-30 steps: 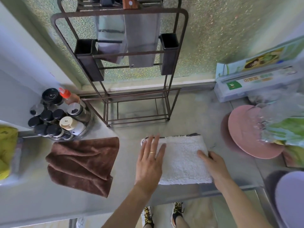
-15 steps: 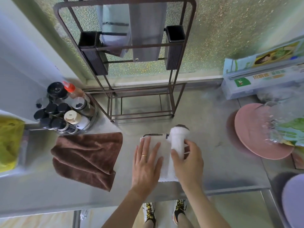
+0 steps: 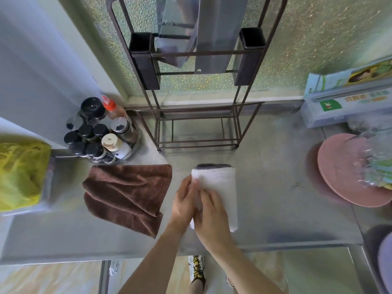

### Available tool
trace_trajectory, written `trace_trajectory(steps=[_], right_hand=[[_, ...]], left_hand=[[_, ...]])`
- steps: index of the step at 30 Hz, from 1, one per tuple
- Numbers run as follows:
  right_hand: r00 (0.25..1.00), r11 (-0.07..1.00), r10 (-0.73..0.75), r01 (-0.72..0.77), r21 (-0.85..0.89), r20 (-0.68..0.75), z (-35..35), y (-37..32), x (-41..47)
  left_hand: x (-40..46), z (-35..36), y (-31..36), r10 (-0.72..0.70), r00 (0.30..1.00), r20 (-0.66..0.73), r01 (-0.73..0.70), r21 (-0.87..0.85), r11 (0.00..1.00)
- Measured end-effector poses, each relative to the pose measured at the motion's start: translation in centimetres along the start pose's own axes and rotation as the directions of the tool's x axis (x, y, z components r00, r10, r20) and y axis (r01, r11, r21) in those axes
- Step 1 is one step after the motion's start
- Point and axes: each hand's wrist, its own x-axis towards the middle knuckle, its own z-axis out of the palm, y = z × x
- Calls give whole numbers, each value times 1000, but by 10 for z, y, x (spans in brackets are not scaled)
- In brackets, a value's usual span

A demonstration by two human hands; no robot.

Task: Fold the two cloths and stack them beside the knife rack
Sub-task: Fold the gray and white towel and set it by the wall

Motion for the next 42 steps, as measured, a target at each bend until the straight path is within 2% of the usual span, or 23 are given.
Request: trace_trajectory(steps=[2, 3, 5, 7, 9, 10, 11, 14, 18, 22, 28, 30, 31, 32, 33, 34, 35, 37, 40, 42], right_hand=[[999, 995, -37, 36, 94, 5, -6, 4, -4], [997, 993, -61, 65, 97, -48, -12, 9, -5], [973, 992, -126, 128, -2, -195, -22, 25, -4], [952, 976, -186, 151, -157, -242, -28, 43, 4], [962, 949, -220, 172, -266, -164, -29, 56, 16], [969, 936, -227, 189, -298, -100, -26, 62, 22], [973, 924, -227, 202, -325, -40, -22, 67, 27], [978, 897, -201, 204, -393, 50, -10, 82, 34], [986, 878, -155, 164, -449, 58, 2, 94, 37], [988, 887, -147, 151, -435, 44, 10, 97, 39], [989, 932, -134, 145, -331, 57, -8, 89, 37], [1000, 987, -1, -4, -159, -30, -23, 81, 19], [985, 987, 153, -155, -27, -85, -31, 76, 8], [933, 936, 342, -328, 128, -109, -37, 73, -5], [852, 831, 517, -479, 284, -77, -44, 67, -16], [770, 700, 639, -587, 407, 11, -47, 62, -25], [711, 589, 694, -650, 481, 111, -48, 57, -31], [680, 462, 683, -685, 563, 267, -44, 53, -37], [731, 446, 594, -647, 618, 337, -38, 52, -32], [741, 414, 577, -628, 659, 344, -46, 55, -25]], left_hand=[[2, 2, -3, 145, 988, -45, -129, 256, 958], [3, 3, -6, 226, 972, -55, -196, 334, 922], [6, 6, -7, 370, 929, -31, -317, 451, 834], [11, 10, -9, 497, 867, 37, -416, 602, 682], [17, 14, -16, 600, 776, 192, -538, 699, 472], [21, 15, -21, 609, 750, 261, -582, 698, 418], [23, 16, -25, 594, 747, 299, -600, 688, 408], [29, 16, -32, 530, 787, 317, -575, 688, 442], [37, 20, -37, 477, 794, 377, -576, 718, 390], [44, 21, -40, 425, 823, 378, -537, 761, 363], [37, 20, -23, 341, 858, 384, -499, 783, 371], [37, 16, -12, 297, 880, 371, -468, 786, 404], [38, 14, -5, 292, 885, 363, -459, 785, 417], [39, 12, 3, 298, 886, 357, -458, 776, 434], [41, 10, 12, 302, 888, 348, -456, 760, 463], [42, 8, 18, 297, 896, 332, -442, 743, 502], [43, 7, 23, 283, 906, 313, -421, 728, 542], [44, 7, 29, 225, 937, 267, -349, 706, 616], [43, 15, 36, 87, 984, 155, -168, 645, 745], [38, 23, 44, -62, 997, 41, 32, 523, 852]])
